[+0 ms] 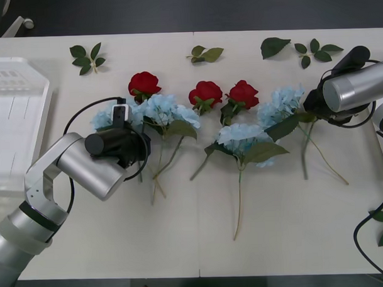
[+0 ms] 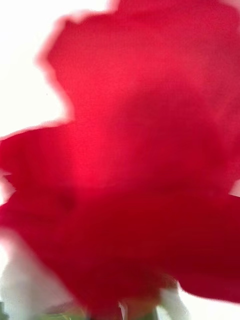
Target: Put the red flowers into the right box and the blue flowers into the left box
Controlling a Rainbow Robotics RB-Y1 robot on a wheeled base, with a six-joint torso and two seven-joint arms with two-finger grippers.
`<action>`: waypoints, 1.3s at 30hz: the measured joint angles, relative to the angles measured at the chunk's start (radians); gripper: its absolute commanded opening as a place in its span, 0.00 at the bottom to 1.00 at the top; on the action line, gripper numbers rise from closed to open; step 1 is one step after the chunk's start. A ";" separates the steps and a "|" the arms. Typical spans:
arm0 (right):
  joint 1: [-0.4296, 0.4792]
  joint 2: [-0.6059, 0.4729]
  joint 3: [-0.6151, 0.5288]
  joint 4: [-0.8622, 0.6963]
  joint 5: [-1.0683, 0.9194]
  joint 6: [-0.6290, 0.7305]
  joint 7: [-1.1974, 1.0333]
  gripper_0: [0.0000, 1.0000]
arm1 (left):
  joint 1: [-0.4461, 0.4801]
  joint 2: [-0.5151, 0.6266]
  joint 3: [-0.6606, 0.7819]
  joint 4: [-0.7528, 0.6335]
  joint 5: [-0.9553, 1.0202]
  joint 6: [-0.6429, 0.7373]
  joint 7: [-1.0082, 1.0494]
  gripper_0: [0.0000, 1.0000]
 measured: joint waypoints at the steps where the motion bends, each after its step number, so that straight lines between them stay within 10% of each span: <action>1: 0.000 0.000 0.000 0.000 0.000 -0.001 0.000 0.00 | 0.001 0.015 0.000 -0.025 0.022 0.003 0.000 0.00; 24: -0.001 -0.247 0.000 -0.224 -0.291 0.118 0.376 0.00 | 0.157 0.408 0.175 -0.582 0.230 0.209 -0.018 0.00; 39: -0.001 -0.535 0.000 -0.284 -0.435 0.266 0.801 0.00 | 0.131 0.592 0.619 -0.276 0.631 0.165 -0.392 0.00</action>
